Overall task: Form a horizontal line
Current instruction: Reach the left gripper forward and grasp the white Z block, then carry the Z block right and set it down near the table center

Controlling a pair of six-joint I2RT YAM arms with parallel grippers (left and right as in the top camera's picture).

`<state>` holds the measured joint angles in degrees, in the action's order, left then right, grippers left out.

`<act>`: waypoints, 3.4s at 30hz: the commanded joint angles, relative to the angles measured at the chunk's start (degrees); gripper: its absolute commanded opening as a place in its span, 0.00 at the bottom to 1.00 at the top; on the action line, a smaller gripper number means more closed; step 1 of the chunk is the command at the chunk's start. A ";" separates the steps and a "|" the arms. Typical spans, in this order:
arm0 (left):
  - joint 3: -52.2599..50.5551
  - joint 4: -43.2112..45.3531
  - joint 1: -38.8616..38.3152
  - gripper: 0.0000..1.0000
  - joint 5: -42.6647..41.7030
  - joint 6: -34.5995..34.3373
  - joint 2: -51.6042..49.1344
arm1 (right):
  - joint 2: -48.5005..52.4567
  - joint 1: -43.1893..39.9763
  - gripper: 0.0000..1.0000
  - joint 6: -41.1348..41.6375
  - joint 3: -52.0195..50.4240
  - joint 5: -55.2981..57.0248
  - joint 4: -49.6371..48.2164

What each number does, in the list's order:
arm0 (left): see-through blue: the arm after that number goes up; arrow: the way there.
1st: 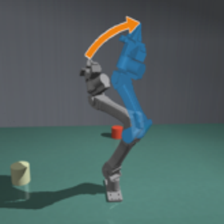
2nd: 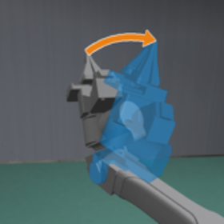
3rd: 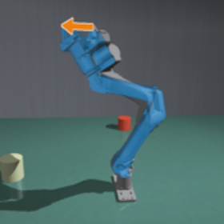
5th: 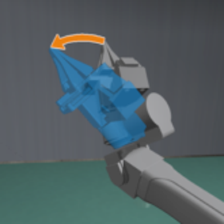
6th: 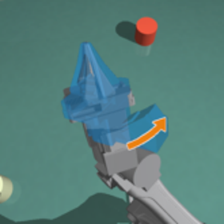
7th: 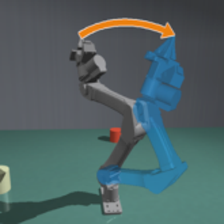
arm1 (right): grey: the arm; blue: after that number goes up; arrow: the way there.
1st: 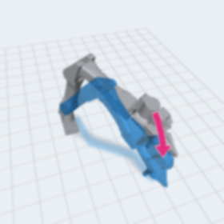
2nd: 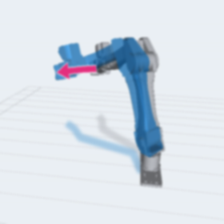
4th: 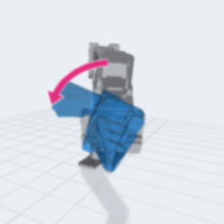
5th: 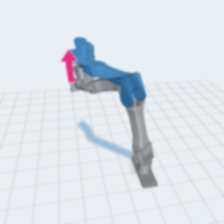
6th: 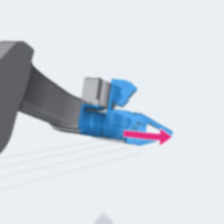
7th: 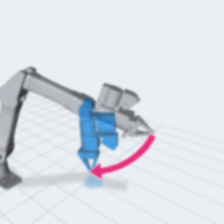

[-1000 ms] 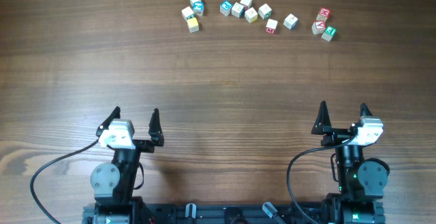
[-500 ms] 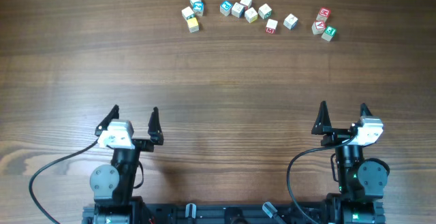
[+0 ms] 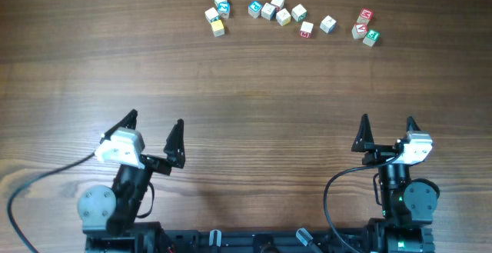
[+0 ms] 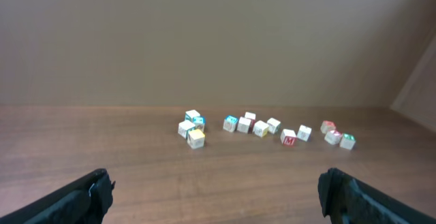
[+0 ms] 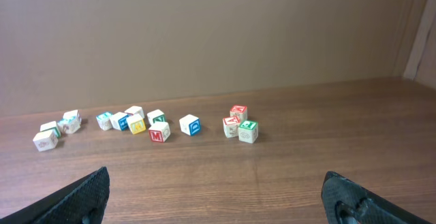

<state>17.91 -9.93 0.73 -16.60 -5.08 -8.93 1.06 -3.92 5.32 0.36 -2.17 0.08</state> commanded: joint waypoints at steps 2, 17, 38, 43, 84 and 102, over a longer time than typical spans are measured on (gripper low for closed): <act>13.90 -9.35 -0.33 1.00 -0.98 -0.52 -12.70 | -0.26 -0.22 1.00 0.83 -0.07 -0.92 -0.13; 31.82 -25.05 -0.33 1.00 -7.13 0.09 -29.29 | -0.26 -0.22 1.00 0.79 -0.07 -0.92 -0.13; 72.26 -28.96 -1.62 1.00 -8.11 -4.13 -66.58 | -0.26 -0.22 1.00 0.83 -0.07 -0.92 -0.13; 88.56 -36.02 -7.87 1.00 9.01 1.49 -82.40 | -0.13 -0.22 1.00 0.81 -0.07 -0.92 -0.13; 90.82 -0.26 -8.98 0.38 8.52 4.61 -133.63 | -0.13 -0.22 1.00 0.79 -0.07 -0.92 -0.13; 90.88 -6.88 -9.92 0.31 8.70 4.59 -118.57 | -0.13 -0.22 1.00 0.79 -0.07 -0.92 -0.13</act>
<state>108.01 -14.96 -8.36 -7.40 -0.38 -135.20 1.17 -3.92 5.32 0.36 -2.57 0.08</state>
